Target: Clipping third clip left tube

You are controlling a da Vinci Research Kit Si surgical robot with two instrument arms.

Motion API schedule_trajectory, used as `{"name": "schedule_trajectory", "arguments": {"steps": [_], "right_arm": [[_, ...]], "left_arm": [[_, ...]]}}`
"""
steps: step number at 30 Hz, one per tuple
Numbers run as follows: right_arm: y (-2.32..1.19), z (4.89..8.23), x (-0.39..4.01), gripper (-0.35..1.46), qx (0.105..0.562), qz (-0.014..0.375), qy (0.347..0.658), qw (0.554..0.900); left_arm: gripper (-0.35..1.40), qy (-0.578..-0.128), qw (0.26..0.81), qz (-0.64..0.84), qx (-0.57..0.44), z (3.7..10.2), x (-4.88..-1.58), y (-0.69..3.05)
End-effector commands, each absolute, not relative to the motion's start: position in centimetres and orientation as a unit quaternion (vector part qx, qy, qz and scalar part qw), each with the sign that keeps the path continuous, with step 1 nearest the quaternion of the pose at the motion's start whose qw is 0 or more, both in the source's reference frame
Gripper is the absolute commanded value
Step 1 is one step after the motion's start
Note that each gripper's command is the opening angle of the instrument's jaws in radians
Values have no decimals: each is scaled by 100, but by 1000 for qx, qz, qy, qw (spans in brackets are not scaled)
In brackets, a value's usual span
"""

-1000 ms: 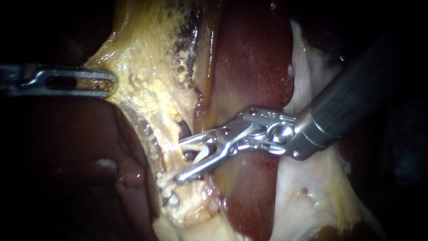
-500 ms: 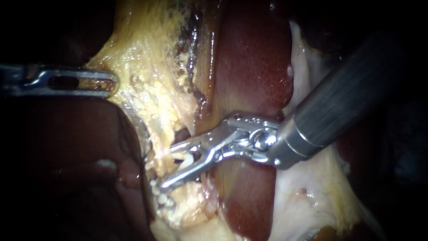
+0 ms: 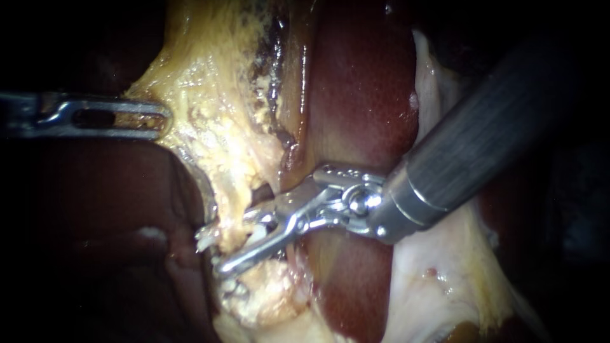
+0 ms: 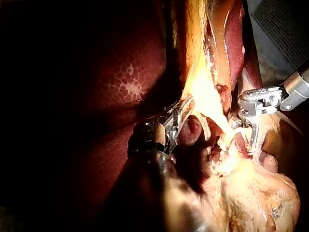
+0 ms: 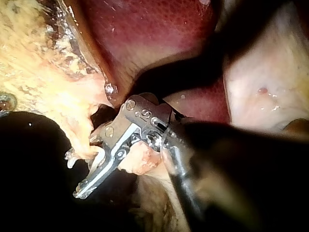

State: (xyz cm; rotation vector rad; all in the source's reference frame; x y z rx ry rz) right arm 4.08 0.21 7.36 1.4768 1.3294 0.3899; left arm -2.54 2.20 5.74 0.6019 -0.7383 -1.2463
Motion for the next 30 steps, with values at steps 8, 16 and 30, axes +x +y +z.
{"name": "schedule_trajectory", "arguments": {"steps": [8,16,30], "right_arm": [[67,751,399,54,606,234,544,532],[85,749,402,53,621,292,508,520],[88,750,400,-16,623,349,487,503]], "left_arm": [[-35,-332,708,-561,271,574,-254,219],[-35,-332,708,-562,271,573,-254,219],[-35,-332,708,-562,270,572,-255,218]]}}
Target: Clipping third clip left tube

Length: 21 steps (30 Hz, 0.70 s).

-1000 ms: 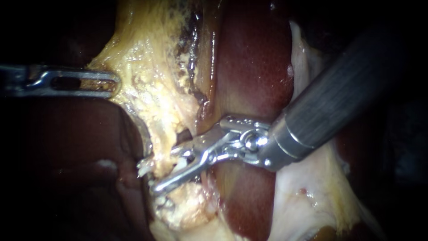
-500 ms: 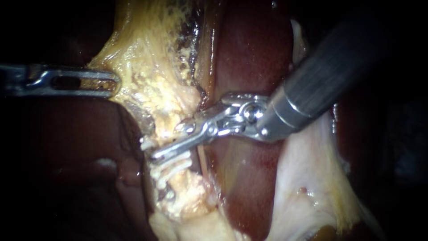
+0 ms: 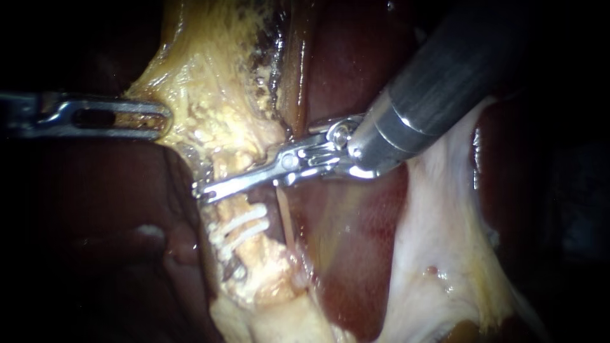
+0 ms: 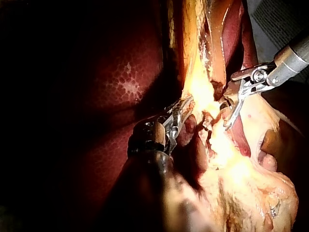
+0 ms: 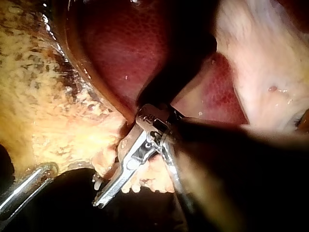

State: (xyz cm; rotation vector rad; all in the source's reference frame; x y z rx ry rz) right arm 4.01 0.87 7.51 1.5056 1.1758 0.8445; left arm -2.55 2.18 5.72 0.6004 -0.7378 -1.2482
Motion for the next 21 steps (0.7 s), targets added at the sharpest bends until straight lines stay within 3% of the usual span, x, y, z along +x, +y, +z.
{"name": "schedule_trajectory", "arguments": {"steps": [1,5,21], "right_arm": [[87,751,398,-35,618,357,490,501],[87,752,393,-35,605,375,496,498],[83,752,390,-35,610,365,493,501]], "left_arm": [[-35,-332,708,-562,270,572,-255,218],[-35,-332,707,-562,270,572,-255,218],[-35,-332,707,-563,270,571,-255,219]]}}
